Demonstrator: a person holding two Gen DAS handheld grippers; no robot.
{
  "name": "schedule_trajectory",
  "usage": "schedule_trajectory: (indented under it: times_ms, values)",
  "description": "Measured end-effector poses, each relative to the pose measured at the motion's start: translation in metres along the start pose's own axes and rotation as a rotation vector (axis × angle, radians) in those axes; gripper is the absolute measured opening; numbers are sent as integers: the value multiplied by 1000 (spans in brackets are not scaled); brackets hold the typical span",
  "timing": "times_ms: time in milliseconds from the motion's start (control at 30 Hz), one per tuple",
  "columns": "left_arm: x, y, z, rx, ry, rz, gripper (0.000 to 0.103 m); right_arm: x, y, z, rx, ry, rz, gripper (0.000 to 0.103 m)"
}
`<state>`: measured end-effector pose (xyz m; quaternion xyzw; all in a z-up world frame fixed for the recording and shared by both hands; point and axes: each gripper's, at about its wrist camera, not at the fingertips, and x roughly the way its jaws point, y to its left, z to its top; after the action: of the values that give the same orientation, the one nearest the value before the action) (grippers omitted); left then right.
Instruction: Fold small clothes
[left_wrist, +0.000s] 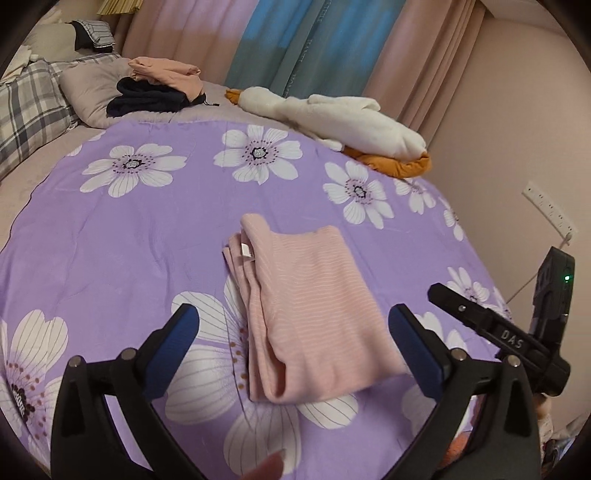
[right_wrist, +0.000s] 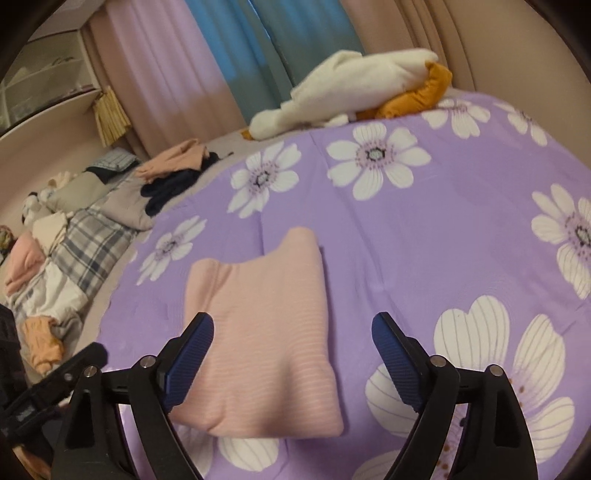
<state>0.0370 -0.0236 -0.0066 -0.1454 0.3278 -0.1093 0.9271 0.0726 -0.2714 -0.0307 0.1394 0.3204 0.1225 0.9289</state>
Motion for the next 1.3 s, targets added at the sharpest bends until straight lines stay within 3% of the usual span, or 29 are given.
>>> schedule_trajectory:
  times_ms: [200,400,833,1300]
  values:
    - [-11,-4,-3,8,-10,41,103,-6,12,-3,-47,-38,-50,89]
    - [-7,-6,-11,32,35,61,103,-6,20,-6,-84,-35,-70,89]
    - [0,-15,-19,59,80,130,103,-9,26,-11,-115,-31,-73,89]
    - [-3,-23,-21,78,78,146,103,-14,23,-10,-103,-40,-83,89]
